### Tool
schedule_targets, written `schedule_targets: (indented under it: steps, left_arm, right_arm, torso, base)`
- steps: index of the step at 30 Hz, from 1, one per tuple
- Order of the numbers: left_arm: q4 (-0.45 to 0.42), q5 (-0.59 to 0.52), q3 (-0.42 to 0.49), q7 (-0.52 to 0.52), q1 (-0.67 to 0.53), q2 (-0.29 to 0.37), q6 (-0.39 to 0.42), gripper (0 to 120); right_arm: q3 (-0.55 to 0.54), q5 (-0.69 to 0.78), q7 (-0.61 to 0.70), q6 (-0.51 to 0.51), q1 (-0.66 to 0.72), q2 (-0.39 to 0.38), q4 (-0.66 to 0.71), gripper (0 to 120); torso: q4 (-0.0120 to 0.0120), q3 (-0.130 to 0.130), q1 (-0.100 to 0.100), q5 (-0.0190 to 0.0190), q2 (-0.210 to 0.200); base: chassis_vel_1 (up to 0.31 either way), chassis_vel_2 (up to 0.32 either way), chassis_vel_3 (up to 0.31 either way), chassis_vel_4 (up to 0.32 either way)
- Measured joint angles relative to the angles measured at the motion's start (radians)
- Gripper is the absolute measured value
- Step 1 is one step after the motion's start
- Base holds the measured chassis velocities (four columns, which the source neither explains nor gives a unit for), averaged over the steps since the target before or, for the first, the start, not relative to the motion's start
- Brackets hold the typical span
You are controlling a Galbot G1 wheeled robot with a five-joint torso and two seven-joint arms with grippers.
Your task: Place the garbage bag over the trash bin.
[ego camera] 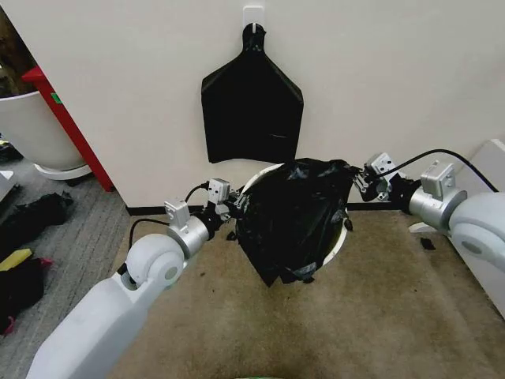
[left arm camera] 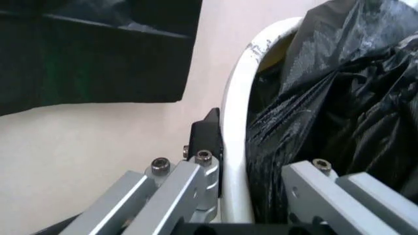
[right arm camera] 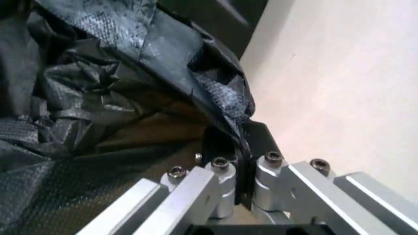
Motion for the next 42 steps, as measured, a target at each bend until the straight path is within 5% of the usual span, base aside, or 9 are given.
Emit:
schedule_targets:
  steps: [15, 21, 34, 42]
  left_arm:
    - [0.006, -0.042, -0.008, 0.010, 0.007, -0.014, -0.038, 4]
    - [0.017, -0.115, -0.010, 0.001, 0.004, -0.025, -0.047, 4]
    - [0.051, -0.317, -0.033, -0.034, -0.012, -0.052, -0.063, 4]
    - [0.067, -0.272, -0.035, -0.043, -0.013, -0.053, -0.062, 4]
  right_arm:
    - [0.007, 0.070, -0.229, 0.095, -0.032, 0.001, -0.123, 1]
    - [0.015, 0.098, -0.230, 0.123, -0.061, 0.001, -0.141, 16]
    - [0.045, 0.147, -0.213, 0.229, -0.146, 0.006, -0.152, 68]
    - [0.057, 0.167, -0.146, 0.233, -0.143, 0.013, -0.129, 97]
  torso:
    - [0.0001, 0.000, 0.000, -0.0004, 0.000]
    - [0.0000, 0.000, 0.000, -0.0004, 0.000]
    - [-0.0001, 0.000, 0.000, -0.0003, 0.000]
    - [0.0001, 0.000, 0.000, -0.0003, 0.000]
  base:
    - [0.000, 0.000, 0.000, 0.000]
    - [0.000, 0.000, 0.000, 0.000]
    - [0.000, 0.000, 0.000, 0.000]
    - [0.000, 0.000, 0.000, 0.000]
